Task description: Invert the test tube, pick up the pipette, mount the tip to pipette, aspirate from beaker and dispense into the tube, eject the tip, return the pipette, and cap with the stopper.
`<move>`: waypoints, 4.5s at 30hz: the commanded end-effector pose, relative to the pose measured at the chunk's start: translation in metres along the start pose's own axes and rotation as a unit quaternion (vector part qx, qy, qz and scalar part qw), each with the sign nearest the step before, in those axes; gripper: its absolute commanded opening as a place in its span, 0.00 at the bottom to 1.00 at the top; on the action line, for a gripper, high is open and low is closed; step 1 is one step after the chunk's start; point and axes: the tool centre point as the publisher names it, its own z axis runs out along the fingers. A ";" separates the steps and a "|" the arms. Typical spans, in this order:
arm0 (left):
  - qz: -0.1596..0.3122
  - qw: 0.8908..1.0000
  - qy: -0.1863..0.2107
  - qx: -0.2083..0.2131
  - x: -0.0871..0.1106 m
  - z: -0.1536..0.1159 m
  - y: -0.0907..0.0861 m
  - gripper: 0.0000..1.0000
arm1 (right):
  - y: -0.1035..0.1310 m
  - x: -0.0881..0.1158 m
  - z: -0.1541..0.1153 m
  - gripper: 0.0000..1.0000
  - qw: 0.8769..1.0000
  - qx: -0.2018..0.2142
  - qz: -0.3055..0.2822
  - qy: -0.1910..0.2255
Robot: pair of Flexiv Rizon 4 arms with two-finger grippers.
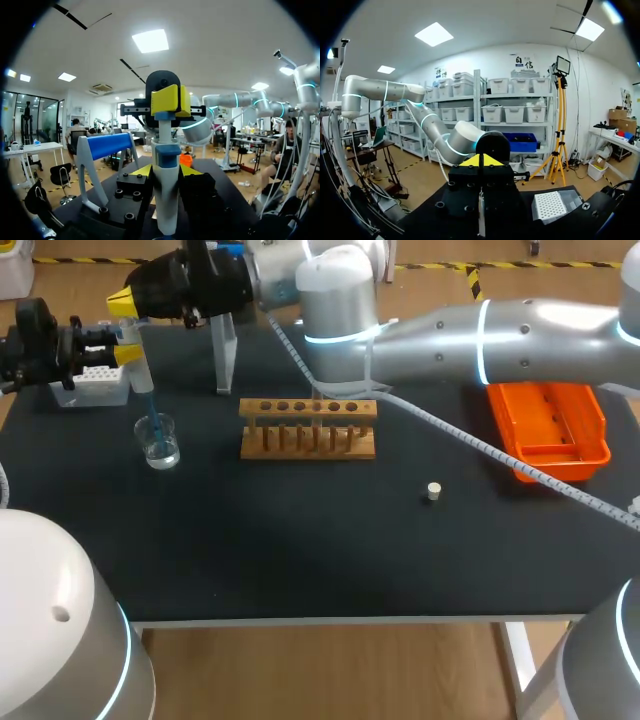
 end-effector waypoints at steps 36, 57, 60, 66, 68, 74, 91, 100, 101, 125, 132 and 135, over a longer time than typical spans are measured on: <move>0.001 1.000 0.003 0.001 -0.002 -0.001 0.000 0.00 | -0.020 -0.003 0.000 0.00 1.000 0.002 0.007 0.004; 0.001 1.000 0.003 0.001 -0.002 -0.001 0.000 0.00 | 0.061 0.045 -0.105 1.00 0.997 0.018 -0.078 -0.024; 0.001 1.000 0.003 0.001 -0.002 -0.001 0.000 0.00 | 0.061 0.052 -0.141 1.00 0.995 0.034 -0.081 -0.040; 0.001 1.000 0.003 0.001 -0.002 -0.001 0.000 0.00 | 0.046 0.075 -0.212 1.00 0.992 0.068 -0.075 -0.070; 0.001 1.000 0.003 0.001 -0.002 -0.001 0.000 0.00 | 0.039 0.080 -0.232 1.00 0.992 0.075 -0.071 -0.079; 0.001 1.000 0.003 0.001 -0.002 -0.001 0.000 0.00 | 0.013 0.091 -0.286 1.00 0.988 0.085 -0.051 -0.118; 0.001 1.000 0.003 0.001 -0.002 -0.001 0.000 0.00 | -0.078 0.090 -0.356 1.00 0.983 0.091 -0.021 -0.157; 0.001 1.000 0.003 0.001 -0.002 -0.001 0.000 0.00 | -0.122 0.075 -0.346 1.00 0.982 0.122 -0.019 -0.145; 0.001 1.000 0.003 0.001 -0.002 -0.001 0.000 0.00 | -0.127 0.073 -0.343 1.00 0.981 0.127 -0.017 -0.145; 0.001 1.000 0.003 0.001 -0.002 -0.001 0.000 0.00 | -0.178 0.039 -0.300 1.00 0.973 0.177 -0.003 -0.147; 0.001 1.000 0.003 0.001 -0.002 -0.001 0.000 0.00 | -0.179 0.033 -0.285 1.00 0.970 0.193 -0.003 -0.145; 0.001 1.000 0.003 0.001 -0.002 -0.001 0.000 0.00 | -0.178 0.031 -0.278 1.00 0.970 0.194 -0.003 -0.146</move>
